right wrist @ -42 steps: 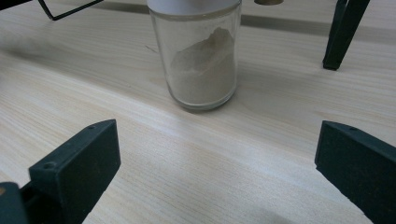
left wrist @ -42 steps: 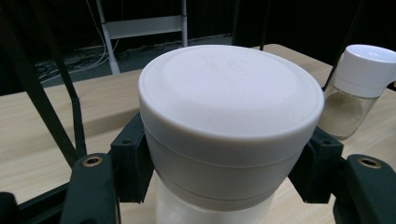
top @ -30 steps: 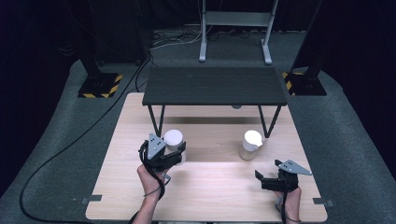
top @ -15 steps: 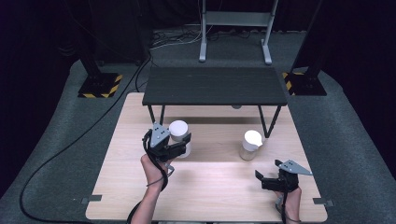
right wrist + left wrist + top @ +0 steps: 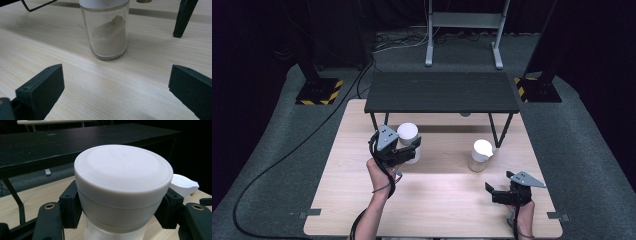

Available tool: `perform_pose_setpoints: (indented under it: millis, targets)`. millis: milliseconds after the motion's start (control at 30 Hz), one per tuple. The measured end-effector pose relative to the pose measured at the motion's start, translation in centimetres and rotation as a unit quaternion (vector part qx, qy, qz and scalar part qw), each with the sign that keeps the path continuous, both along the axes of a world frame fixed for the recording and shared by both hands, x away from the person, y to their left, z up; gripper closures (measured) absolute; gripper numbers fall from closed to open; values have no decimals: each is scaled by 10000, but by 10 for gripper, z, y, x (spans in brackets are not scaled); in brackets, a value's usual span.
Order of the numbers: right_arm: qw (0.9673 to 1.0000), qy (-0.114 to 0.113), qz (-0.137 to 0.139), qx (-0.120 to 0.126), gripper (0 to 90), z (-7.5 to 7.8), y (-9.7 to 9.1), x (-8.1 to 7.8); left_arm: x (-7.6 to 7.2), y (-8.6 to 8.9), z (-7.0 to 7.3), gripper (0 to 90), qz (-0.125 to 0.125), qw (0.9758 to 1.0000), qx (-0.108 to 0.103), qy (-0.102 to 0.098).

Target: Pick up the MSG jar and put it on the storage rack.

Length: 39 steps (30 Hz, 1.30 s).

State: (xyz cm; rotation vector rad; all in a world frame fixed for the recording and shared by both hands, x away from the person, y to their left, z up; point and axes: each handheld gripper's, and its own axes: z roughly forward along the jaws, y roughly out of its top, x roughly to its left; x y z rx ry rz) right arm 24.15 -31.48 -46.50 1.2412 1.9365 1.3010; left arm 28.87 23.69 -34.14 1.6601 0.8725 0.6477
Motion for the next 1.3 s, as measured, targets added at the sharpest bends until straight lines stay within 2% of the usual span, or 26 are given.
perform_pose_setpoints:
  millis: [667, 900, 1300]
  targets:
    - [10000, 10, 17, -44, 0, 1, 1, 1, 11, -1, 16, 342, -3, 10000, -12, -74]
    - [10000, 10, 21, -46, 0, 1, 1, 1, 17, 1, 19, 343, 12, 9999, -95, -57]
    - [10000, 21, 13, -58, 0, 1, 1, 1, 25, -1, 24, 342, 22, 10000, -47, -50]
